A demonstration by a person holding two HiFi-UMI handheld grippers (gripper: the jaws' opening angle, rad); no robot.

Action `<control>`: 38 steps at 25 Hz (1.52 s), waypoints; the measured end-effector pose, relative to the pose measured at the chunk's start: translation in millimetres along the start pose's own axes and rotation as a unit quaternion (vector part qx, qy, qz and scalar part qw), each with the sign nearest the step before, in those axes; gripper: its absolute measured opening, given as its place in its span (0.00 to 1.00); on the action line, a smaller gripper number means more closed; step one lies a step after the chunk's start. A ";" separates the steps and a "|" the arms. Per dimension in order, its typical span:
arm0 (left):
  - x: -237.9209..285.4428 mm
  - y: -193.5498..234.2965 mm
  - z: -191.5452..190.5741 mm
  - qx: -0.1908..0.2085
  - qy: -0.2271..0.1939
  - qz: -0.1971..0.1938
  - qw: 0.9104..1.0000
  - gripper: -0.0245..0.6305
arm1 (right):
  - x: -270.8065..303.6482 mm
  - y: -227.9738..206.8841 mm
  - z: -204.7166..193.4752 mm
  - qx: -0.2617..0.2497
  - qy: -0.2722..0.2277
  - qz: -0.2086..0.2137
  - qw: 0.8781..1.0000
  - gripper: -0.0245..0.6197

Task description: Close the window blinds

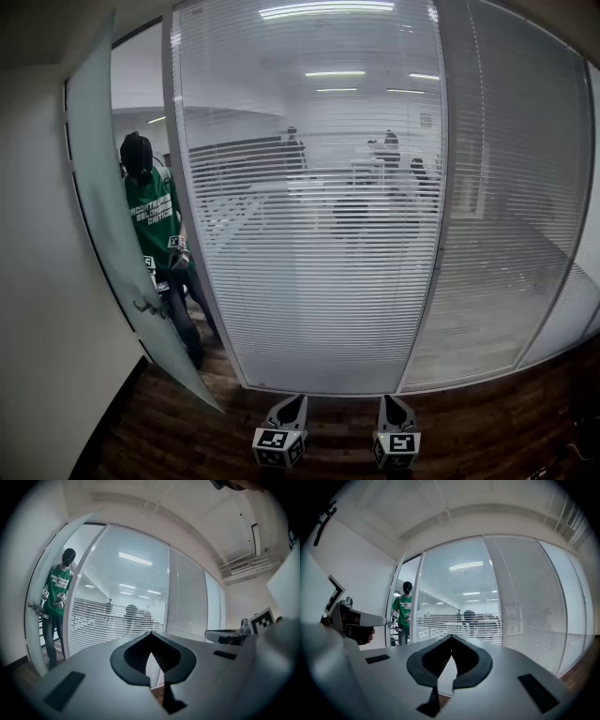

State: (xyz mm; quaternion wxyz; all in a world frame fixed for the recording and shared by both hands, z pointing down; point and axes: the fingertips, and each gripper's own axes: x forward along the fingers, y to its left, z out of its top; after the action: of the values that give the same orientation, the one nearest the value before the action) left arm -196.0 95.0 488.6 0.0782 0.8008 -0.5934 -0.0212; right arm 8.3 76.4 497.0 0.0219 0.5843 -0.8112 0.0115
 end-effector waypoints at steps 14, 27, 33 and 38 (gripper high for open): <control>-17.0 14.7 2.3 0.012 -0.009 0.007 1.000 0.03 | -3.7 16.8 -2.6 -0.034 0.000 -0.001 0.999 0.04; -15.7 23.2 -4.8 0.016 -0.004 0.015 1.000 0.03 | 5.8 26.1 -3.2 -0.028 -0.008 0.009 1.000 0.04; -14.3 20.1 -9.1 0.020 0.002 0.012 1.000 0.03 | 0.8 21.1 -5.9 -0.024 0.010 -0.001 1.000 0.04; -13.8 18.0 -12.3 0.017 0.004 0.014 1.000 0.03 | 0.8 18.7 -12.1 -0.021 0.019 0.000 1.000 0.04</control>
State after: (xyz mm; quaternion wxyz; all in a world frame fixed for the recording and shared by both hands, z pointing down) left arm -215.6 104.3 502.6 0.0672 0.7936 -0.6047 -0.0070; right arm -9.5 82.1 509.3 0.0499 0.5836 -0.8105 0.0055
